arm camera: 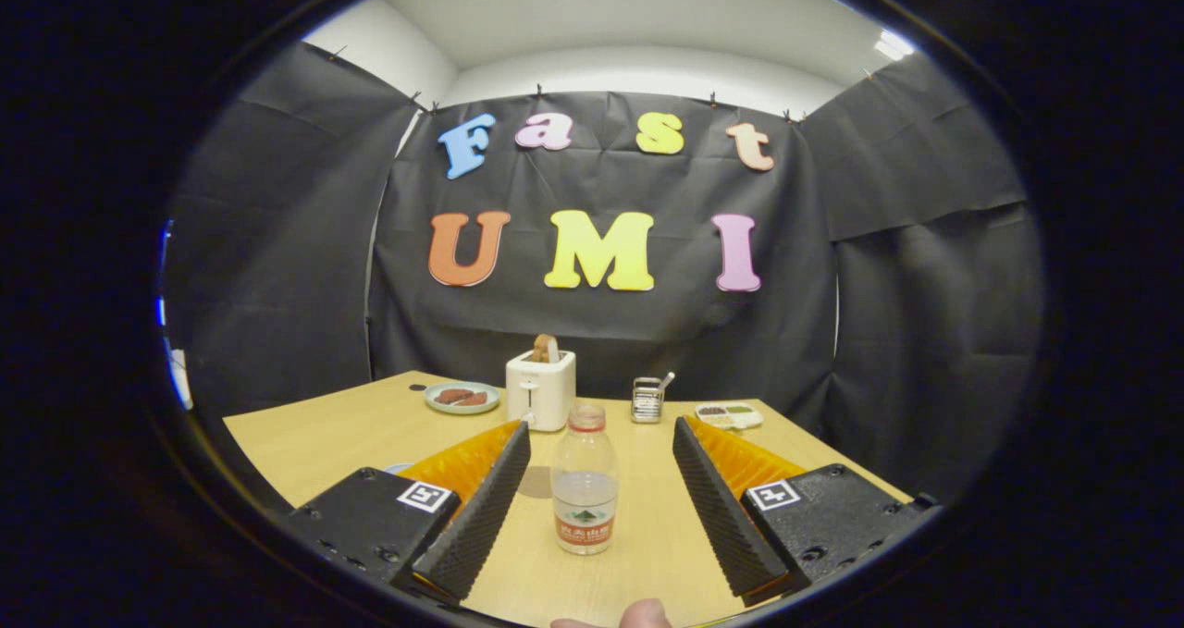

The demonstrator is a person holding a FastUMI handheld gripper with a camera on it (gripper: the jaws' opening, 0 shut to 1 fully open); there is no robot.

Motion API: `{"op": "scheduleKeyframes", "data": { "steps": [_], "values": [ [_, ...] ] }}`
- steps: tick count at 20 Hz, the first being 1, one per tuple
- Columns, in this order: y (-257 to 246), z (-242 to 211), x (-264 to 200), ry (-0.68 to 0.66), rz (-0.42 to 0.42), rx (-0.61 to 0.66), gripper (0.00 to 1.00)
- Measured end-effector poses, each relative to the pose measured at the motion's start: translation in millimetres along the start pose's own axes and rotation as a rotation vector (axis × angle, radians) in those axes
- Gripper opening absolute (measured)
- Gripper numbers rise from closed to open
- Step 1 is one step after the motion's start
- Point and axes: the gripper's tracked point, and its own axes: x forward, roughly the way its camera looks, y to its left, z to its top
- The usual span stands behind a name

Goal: Take the bottle from table, then pour the juice into the cup, finally place the bottle on the coaster

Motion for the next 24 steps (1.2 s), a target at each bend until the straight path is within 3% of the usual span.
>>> {"op": "scheduleKeyframes", "data": {
  "steps": [9, 18, 24],
  "values": [
    [9, -81, 43, 0.151, 0.007, 0.031, 1.0],
    [20, -116, 86, 0.242, -0.012, 0.036, 1.0],
    [19, -119, 101, 0.244, -0.052, 0.104, 1.0]
  ]
}}
